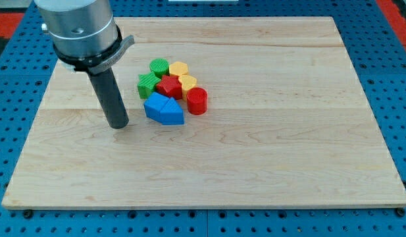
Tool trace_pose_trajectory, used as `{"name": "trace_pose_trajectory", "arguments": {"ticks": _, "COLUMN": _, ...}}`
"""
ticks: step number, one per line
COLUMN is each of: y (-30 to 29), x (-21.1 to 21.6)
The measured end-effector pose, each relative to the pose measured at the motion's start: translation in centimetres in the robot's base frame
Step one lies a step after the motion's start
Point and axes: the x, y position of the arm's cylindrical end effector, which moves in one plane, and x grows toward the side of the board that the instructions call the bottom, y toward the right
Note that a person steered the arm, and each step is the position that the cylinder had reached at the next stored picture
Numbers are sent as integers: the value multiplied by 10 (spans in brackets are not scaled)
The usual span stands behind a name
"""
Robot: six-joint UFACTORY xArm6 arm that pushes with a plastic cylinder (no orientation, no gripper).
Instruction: Push the red circle into the group of blocks
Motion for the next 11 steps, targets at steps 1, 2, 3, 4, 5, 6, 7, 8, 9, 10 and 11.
{"name": "trace_pose_trajectory", "arguments": {"ticks": 1, "y": 13, "x": 4}}
{"name": "trace_pose_trajectory", "arguments": {"ticks": 2, "y": 56, "x": 4}}
{"name": "trace_pose_trajectory", "arguments": {"ticks": 3, "y": 99, "x": 4}}
{"name": "trace_pose_trajectory", "arguments": {"ticks": 4, "y": 129, "x": 4}}
{"name": "trace_pose_trajectory", "arguments": {"ticks": 5, "y": 129, "x": -3}}
{"name": "trace_pose_trajectory", "arguments": {"ticks": 6, "y": 134, "x": -28}}
{"name": "trace_pose_trajectory", "arguments": {"ticks": 7, "y": 148, "x": -59}}
{"name": "trace_pose_trajectory", "arguments": {"ticks": 8, "y": 175, "x": -82}}
{"name": "trace_pose_trajectory", "arguments": {"ticks": 9, "y": 198, "x": -98}}
{"name": "trace_pose_trajectory", "arguments": {"ticks": 10, "y": 234, "x": -105}}
{"name": "trace_pose_trajectory", "arguments": {"ticks": 11, "y": 226, "x": -127}}
